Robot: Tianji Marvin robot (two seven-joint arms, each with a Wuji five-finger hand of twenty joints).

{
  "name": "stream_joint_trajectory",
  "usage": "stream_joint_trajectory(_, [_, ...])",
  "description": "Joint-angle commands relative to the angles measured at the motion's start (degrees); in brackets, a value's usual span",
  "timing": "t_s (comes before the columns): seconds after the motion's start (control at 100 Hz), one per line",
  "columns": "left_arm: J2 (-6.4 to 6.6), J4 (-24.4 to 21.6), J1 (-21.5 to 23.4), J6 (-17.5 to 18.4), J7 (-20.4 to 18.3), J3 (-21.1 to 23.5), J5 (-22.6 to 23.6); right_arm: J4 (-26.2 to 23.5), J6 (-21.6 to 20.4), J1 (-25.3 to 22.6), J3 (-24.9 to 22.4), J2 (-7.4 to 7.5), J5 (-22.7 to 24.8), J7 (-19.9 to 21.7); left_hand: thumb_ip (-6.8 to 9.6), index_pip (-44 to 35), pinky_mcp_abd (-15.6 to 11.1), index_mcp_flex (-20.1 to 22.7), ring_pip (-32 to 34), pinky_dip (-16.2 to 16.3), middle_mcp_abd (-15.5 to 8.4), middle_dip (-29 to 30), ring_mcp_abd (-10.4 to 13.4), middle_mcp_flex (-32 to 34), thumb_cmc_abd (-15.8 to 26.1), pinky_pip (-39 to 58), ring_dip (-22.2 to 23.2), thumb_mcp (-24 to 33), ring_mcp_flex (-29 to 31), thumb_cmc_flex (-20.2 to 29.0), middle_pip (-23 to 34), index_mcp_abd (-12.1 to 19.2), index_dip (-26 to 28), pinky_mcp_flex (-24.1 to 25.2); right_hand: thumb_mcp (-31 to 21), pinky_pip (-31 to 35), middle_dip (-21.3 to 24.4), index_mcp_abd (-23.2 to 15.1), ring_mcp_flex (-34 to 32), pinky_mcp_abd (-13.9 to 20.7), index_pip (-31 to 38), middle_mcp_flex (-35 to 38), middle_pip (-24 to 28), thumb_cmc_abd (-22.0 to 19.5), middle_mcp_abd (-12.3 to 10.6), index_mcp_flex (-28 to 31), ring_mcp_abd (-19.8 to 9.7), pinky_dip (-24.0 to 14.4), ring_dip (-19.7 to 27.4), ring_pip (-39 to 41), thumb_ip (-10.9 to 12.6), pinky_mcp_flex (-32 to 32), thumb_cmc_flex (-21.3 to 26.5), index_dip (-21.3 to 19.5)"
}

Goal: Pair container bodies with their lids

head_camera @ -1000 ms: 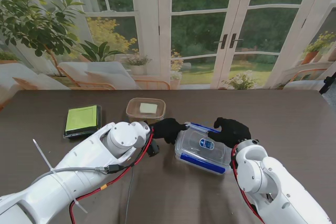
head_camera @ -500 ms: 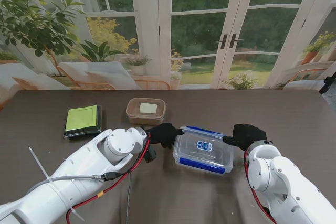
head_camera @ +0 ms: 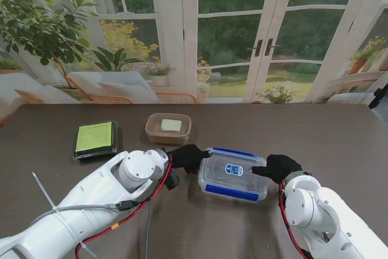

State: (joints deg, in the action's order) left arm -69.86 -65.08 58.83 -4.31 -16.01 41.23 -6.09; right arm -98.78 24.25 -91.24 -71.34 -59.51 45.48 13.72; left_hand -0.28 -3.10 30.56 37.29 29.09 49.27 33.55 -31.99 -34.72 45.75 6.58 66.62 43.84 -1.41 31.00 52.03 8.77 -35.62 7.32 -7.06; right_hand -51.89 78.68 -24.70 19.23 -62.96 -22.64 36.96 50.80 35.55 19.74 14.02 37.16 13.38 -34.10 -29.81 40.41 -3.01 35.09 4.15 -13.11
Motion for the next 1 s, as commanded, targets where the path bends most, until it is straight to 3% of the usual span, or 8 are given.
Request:
stream_joint_trajectory(0.0, [-0.97,-0.15,-0.89,0.45,-1.23,-0.39,-0.64,-0.32,-0.83,-0.21,1.00,-1.11,-0.98,0.90,-0.47,-2.07,-3.80,2.99,0.20,-0.37,-1.97,0.13,-0.25,-0.57,-1.06,-1.45,0.00,0.05,-0.12,1.15,0.51,4.02,0.78,1.09,0.22,-0.31,-0.59,-12.02,-0.22,-0.34,1.28,0.49,-0.84,0.76,-4.09,2.22,0.28,-1.20,0.03,-0.15,0.01,-0.45,0.46,0.05])
stream_joint_trajectory(0.42, [-3.87,7.04,-6.69,2.56,-2.77,-3.48,-3.69,1.13,0.62,3.46,2.40,-2.28,-6.78,-2.75,-0.47,-2.01,-3.80,2.79,0.16,-0.36,-1.91,0.16,-0.26,-0.80,-1.02,-1.56,-0.02,0.07,-0.20,1.15,0.47,3.90,0.76,1.16,-4.40,-0.40,-0.55,-11.60,0.20,-0.57,1.72,0.00,-0.55,2.06,-3.73,2.43,0.69,-1.11,0.11,-0.14,-0.41,-1.14,1.31,-0.18])
stream_joint_trajectory(0.99, [-9.81,21.10,-13.75,6.26,-6.48,-7.43,-6.52,9.95,1.02,11.32,5.46,-3.61,-8.17,-7.80,-0.47,-1.85,-4.17,1.78,0.15,-0.39,-2.00,0.15,0.01,-1.73,-1.02,-1.82,0.01,0.04,-0.58,0.98,0.27,4.31,0.87,1.39,-6.28,-0.78,-0.34,-11.71,0.67,-0.80,1.81,-0.48,-0.38,2.39,-3.61,2.00,0.94,-1.03,0.24,-0.17,-0.65,-2.19,1.62,-0.27])
